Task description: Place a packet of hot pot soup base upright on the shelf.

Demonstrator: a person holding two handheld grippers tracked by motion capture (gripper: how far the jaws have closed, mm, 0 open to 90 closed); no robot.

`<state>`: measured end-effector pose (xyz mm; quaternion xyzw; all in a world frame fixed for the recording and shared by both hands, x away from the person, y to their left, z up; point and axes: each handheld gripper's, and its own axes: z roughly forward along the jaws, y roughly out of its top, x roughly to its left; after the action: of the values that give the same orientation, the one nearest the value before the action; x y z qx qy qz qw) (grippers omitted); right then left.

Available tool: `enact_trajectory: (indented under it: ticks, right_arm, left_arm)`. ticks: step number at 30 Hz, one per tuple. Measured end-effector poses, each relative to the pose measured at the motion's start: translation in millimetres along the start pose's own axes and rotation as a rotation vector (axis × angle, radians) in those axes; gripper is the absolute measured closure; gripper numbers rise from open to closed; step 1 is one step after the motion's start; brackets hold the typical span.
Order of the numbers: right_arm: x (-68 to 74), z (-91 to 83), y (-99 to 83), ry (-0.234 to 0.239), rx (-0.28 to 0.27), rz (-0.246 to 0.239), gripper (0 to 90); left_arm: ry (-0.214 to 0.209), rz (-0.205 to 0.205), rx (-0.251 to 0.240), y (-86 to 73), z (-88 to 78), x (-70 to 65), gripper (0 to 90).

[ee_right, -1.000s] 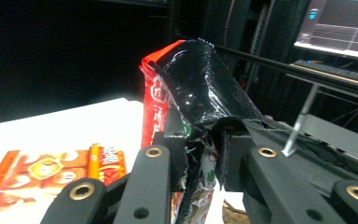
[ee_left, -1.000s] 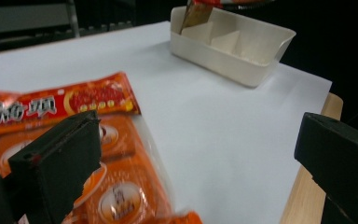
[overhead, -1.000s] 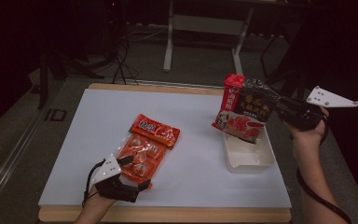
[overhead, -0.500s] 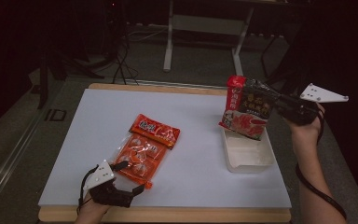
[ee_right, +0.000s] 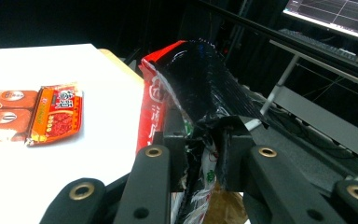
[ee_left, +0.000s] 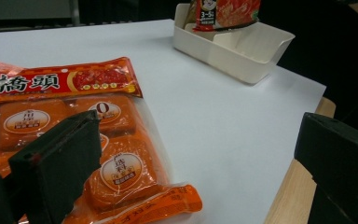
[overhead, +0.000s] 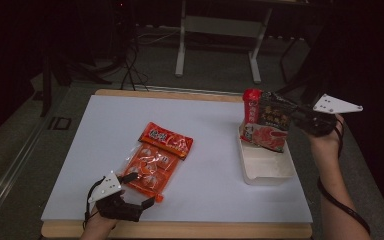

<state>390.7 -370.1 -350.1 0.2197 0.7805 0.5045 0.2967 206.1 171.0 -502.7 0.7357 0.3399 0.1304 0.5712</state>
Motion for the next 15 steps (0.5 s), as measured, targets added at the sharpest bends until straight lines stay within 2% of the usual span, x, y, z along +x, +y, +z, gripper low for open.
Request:
enact_trajectory:
  ticks: [6, 8, 15]
  right_arm:
    - [6.4, 11.9, -3.8, 0.011, 0.003, -0.025, 76.5]
    - [6.9, 13.7, -4.5, 0.021, -0.006, -0.015, 76.5]
    - [4.7, 10.0, -2.2, -0.008, 0.011, -0.033, 76.7]
  left_arm:
    - [0.006, 0.0, 0.001, -0.6, -0.3, 0.6, 1.3]
    - [0.003, -0.005, 0.0, -0.8, -0.7, 0.8, 1.3]
    - [0.002, -0.016, -0.009, -1.2, -2.1, 1.7, 1.3]
